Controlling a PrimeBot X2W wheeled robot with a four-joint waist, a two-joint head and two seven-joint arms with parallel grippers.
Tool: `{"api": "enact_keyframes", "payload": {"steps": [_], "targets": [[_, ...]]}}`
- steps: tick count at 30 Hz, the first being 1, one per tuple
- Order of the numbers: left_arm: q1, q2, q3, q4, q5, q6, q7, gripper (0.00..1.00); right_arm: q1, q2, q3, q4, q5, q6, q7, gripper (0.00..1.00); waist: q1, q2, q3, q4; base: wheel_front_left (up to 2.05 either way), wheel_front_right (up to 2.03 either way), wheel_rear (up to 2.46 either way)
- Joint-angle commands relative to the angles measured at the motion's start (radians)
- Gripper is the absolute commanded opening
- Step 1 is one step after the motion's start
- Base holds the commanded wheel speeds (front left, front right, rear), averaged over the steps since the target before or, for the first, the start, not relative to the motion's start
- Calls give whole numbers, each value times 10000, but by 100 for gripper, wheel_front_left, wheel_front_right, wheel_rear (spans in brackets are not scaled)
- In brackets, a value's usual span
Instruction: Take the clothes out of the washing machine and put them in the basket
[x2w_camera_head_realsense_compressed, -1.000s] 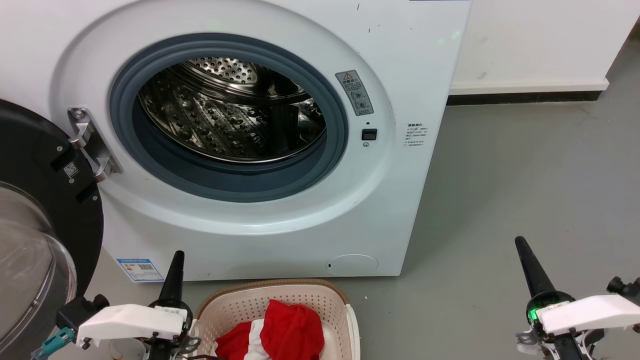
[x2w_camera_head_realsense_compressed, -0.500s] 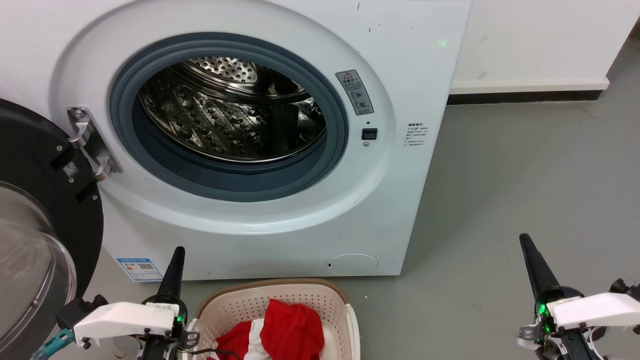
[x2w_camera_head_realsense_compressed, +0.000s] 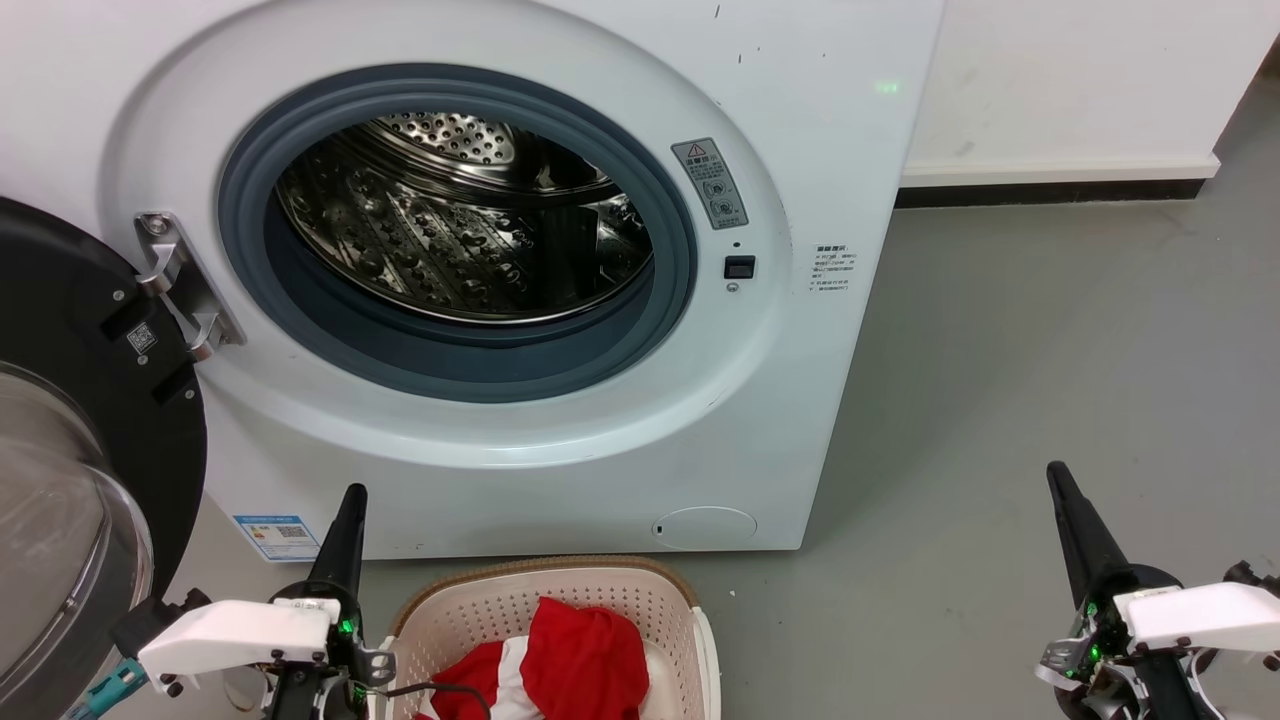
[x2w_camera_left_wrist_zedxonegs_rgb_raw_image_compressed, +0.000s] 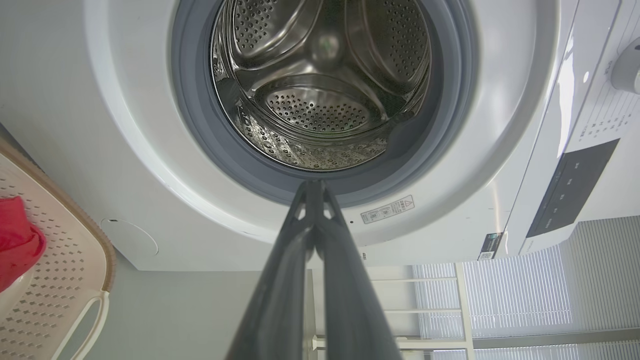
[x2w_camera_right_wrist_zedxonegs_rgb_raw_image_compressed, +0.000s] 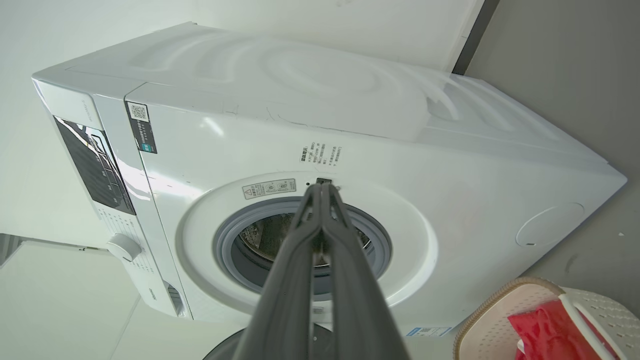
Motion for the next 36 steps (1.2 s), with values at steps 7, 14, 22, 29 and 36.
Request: {"api": "enact_keyframes", "payload": {"steps": [7,14,22,29,36], "targets": [[-194,-30,97,82,-673,-137,147,0,-304,21,-98,165,728,-2,79,0,0,-1,9,2,0,0,0],[-253,-51,168,152,-1171,-199,248,0,-413,39,-161,279,1248,-3,140,0,0,-1,18,4,0,0,0],[-253,-81,245,225,-1704,-251,364,0,-457,61,-227,427,1809,-3,191,0,0,-1,28,6,0,0,0],[-261,-85,246,225,-1759,-263,391,0,-475,79,-264,439,1830,-3,214,0,0,-1,30,7,0,0,0],[-260,-83,245,225,-1760,-264,390,0,-480,103,-298,442,1791,-3,238,0,0,-1,30,7,0,0,0]]}}
